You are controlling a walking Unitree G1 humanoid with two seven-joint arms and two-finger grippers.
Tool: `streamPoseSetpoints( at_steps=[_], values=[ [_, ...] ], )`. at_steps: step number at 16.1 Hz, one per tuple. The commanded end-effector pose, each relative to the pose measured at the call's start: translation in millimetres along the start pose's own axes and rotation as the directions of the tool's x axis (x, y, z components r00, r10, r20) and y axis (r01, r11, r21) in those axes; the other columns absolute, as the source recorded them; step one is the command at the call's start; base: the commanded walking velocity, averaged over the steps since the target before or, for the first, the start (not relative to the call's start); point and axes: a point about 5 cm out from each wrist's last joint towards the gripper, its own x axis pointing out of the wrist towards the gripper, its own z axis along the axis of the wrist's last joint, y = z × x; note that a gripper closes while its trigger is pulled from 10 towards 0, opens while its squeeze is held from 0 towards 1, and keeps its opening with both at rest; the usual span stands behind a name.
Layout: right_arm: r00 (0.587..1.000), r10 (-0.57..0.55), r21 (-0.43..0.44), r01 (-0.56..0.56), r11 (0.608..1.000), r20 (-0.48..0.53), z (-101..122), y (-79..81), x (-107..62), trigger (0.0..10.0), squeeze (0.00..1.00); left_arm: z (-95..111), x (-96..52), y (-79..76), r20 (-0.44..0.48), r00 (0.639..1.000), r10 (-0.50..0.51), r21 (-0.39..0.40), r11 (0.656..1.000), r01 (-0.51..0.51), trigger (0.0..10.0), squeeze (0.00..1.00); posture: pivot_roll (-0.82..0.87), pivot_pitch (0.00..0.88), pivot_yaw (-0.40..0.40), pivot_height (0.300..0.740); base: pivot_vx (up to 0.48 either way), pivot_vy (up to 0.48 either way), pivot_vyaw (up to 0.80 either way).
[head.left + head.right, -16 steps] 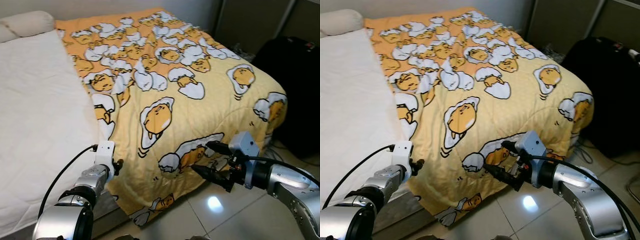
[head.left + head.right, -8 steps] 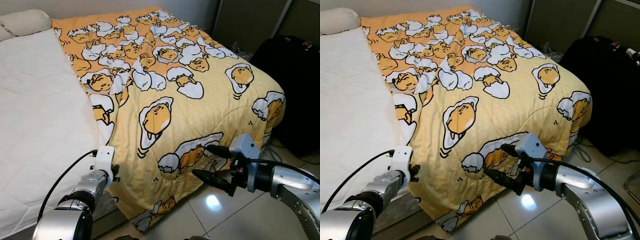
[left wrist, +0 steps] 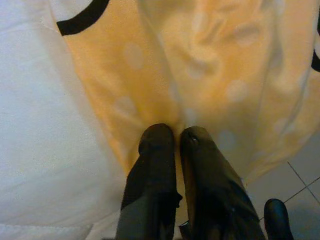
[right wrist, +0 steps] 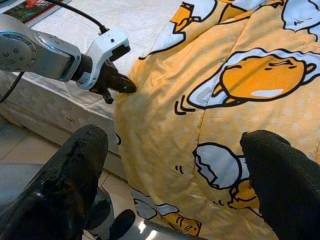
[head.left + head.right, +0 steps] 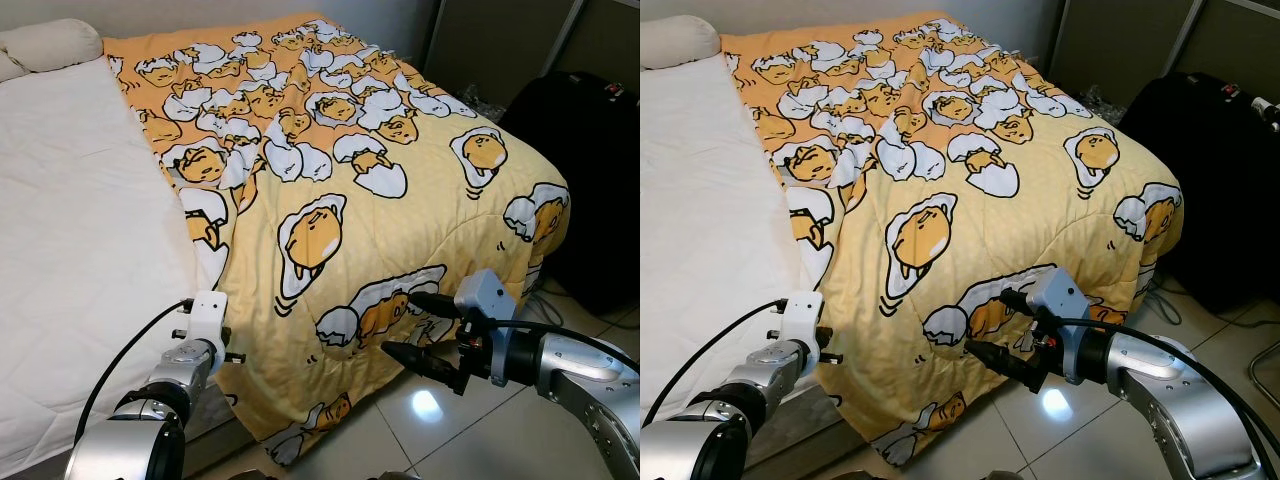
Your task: Clean up the room
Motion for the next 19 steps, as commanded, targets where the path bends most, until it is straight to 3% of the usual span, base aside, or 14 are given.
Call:
streamPoseSetpoints(
  at_steps=[1,3,7,11,13,15,19],
  values=[
    [1.0,0.001,-0.03,-0.001,1.0,0.009,7.0,0.3,-1.3,10.0,0.0,-2.1,0.1,-2.1,0.005,1.0,0.001,-0.015,1.0,0.0,0.0,0.0,-0.34,0.0,-0.014,0.74,0.0,0.0,0.0],
    [1.0,0.001,-0.028,-0.001,1.0,0.01,7.2,-0.2,-1.1,10.0,0.0,-0.5,0.1,-2.0,0.017,1.0,0.008,-0.031,0.999,-0.008,0.0,0.0,-0.33,0.0,-0.017,0.74,0.0,0.0,0.0],
    [0.999,-0.014,-0.022,0.015,1.0,0.03,7.1,-3.6,4.4,10.0,0.0,9.0,-1.0,3.6,0.113,0.993,0.023,-0.152,0.988,-0.006,0.0,0.0,-0.3,0.0,-0.005,0.74,0.0,0.0,0.0],
    [0.998,-0.025,-0.008,0.025,1.0,0.053,5.3,-4.8,9.8,10.0,0.0,8.3,-4.7,16.2,0.184,0.98,0.071,-0.196,0.98,-0.034,0.0,0.0,-0.26,0.0,0.015,0.74,0.0,0.0,0.0],
    [0.998,-0.028,-0.007,0.028,1.0,0.054,2.1,-5.0,12.8,10.0,0.0,2.7,-6.5,11.0,0.211,0.977,-0.012,-0.068,0.997,0.027,0.0,0.0,-0.24,0.0,0.033,0.74,0.0,0.0,0.0],
    [0.997,-0.046,-0.012,0.047,0.999,0.054,-0.4,-6.7,14.4,10.0,0.0,-12.8,-8.1,3.6,0.16,0.981,-0.109,0.066,0.993,0.1,0.0,0.0,-0.23,0.0,0.049,0.74,0.0,0.0,0.0],
    [0.996,-0.063,-0.006,0.063,0.998,0.071,-2.4,-7.8,16.6,10.0,0.0,-32.8,-9.8,-4.2,0.073,0.985,-0.157,0.173,0.975,0.142,0.0,0.0,-0.21,0.0,0.067,0.74,0.0,0.0,0.0]
  ],
)
